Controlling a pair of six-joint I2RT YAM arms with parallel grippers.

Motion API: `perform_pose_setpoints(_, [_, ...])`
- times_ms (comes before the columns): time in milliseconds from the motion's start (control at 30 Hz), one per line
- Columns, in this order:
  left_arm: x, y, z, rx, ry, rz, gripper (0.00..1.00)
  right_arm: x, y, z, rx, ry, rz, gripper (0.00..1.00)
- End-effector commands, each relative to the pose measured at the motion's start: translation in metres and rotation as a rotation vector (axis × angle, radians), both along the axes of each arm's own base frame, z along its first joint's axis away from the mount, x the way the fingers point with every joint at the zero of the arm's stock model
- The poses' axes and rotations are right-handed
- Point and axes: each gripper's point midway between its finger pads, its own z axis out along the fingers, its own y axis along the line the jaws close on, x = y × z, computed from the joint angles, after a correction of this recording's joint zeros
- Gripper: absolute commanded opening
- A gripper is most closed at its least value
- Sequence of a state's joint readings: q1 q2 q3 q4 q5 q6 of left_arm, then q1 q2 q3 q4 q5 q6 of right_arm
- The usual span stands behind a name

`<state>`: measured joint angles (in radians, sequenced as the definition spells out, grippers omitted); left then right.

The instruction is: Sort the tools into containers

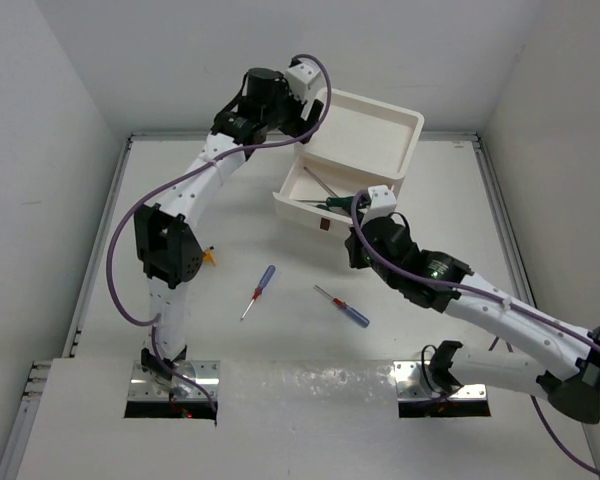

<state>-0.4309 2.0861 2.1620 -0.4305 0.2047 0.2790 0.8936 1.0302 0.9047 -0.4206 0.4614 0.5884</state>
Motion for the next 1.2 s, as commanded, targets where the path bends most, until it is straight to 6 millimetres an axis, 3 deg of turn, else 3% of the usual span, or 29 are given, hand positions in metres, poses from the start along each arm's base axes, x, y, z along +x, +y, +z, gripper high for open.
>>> perform_pose_setpoints(0, [0.006,0.0,0.014,-0.028,-0.046,0.035,0.82,0.023,0.02,0.018,0.167,-0.074,-0.13,0.0])
perform_pose_setpoints(133, [0.015,0.007,-0.006,-0.005,-0.016,0.096,0.78,0.037,0.031,0.011,0.164,-0.109,-0.142,0.0])
perform_pose_setpoints(233, [0.014,0.005,-0.019,-0.006,0.015,0.094,0.73,0.047,0.024,0.012,0.14,-0.15,-0.205,0.0])
perform_pose_setpoints(400, [0.009,0.001,-0.034,-0.006,0.05,0.071,0.57,0.065,0.005,0.028,0.097,-0.253,-0.316,0.0])
perform_pose_setpoints(633, [-0.003,-0.011,-0.059,-0.044,0.149,0.011,0.34,0.077,0.001,0.016,0.072,-0.23,-0.355,0.0])
perform_pose_setpoints(867, [-0.005,-0.014,-0.055,-0.074,0.15,0.017,0.32,0.073,0.008,0.033,0.094,-0.252,-0.279,0.0])
perform_pose_setpoints(1000, [-0.006,-0.014,-0.051,-0.083,0.149,0.04,0.31,0.064,0.033,0.053,0.101,-0.276,-0.113,0.0])
perform_pose_setpoints(1067, [-0.007,-0.015,-0.049,-0.083,0.148,0.054,0.31,0.058,0.041,0.054,0.078,-0.247,-0.063,0.0])
perform_pose_setpoints(1167, [-0.008,-0.015,-0.048,-0.086,0.151,0.071,0.25,0.046,0.039,0.028,0.057,-0.159,-0.038,0.0])
